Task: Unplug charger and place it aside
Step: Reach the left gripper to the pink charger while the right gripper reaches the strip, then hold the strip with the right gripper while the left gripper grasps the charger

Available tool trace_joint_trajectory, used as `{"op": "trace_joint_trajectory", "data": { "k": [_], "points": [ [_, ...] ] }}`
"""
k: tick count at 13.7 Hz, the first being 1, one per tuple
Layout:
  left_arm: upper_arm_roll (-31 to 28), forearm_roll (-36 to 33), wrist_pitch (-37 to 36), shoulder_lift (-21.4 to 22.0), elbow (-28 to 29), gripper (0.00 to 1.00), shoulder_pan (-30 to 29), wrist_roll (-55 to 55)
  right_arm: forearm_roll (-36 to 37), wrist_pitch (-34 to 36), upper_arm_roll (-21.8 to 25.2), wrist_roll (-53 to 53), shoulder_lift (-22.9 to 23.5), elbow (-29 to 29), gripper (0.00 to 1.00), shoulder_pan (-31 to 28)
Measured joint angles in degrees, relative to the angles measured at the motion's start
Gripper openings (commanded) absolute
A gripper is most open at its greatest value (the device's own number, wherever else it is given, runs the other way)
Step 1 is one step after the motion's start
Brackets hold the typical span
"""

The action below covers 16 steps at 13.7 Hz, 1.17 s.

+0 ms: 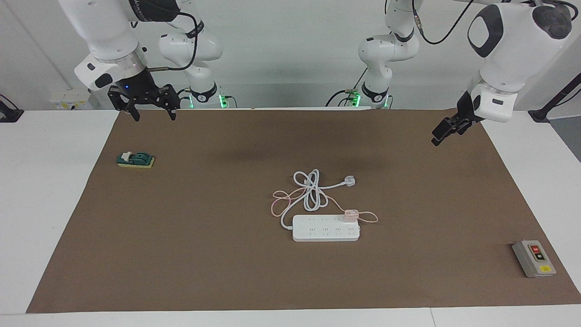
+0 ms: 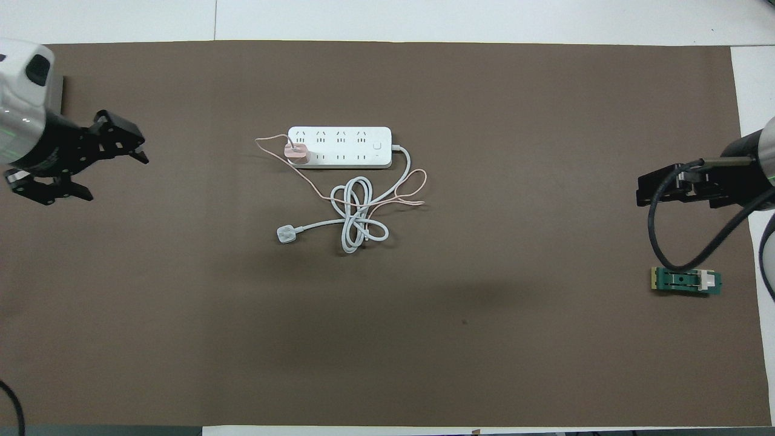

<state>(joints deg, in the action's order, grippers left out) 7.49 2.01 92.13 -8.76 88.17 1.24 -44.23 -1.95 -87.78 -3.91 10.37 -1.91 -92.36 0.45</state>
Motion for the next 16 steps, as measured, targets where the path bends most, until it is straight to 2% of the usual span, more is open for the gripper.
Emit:
{"op": "trace_joint_trajectory", "data": {
  "k": [3,5,7,9,10,13,16],
  "points": [
    [-0.03,0.01,5.45,-7.65,-4.18,1.00,4.45,-22.20,-6.56,-5.14,-0.30,18.43,1.79,-3.04,1.00,4.55],
    [-0.05,0.06,11.09,-11.27,-5.44,1.00,5.73,-33.17,-11.71,-10.23,-0.41,30.77,5.49,-3.97,1.00,7.27],
    [-0.07,0.11,14.84,-13.84,-5.61,1.00,7.54,-40.70,-18.00,-16.52,-0.47,42.35,10.49,-4.18,1.00,9.55],
    [-0.11,-0.82,19.11,-17.17,-5.13,1.00,11.28,-51.65,-28.15,-26.71,-0.54,59.18,18.28,-3.53,1.00,13.75],
    [-0.13,-1.46,21.41,-18.31,-4.49,1.00,12.46,-54.86,-30.50,-29.75,-0.56,63.78,21.82,-1.93,1.00,15.55],
    [-0.20,-1.94,27.45,-20.06,-1.52,1.00,14.51,-60.62,-36.97,-35.64,-0.55,70.39,33.54,4.89,1.00,19.23],
    [-0.33,-2.43,29.24,-19.90,0.49,1.00,14.74,-61.44,-41.19,-37.15,-0.19,72.35,40.83,11.50,1.00,19.02]
  ]
}}
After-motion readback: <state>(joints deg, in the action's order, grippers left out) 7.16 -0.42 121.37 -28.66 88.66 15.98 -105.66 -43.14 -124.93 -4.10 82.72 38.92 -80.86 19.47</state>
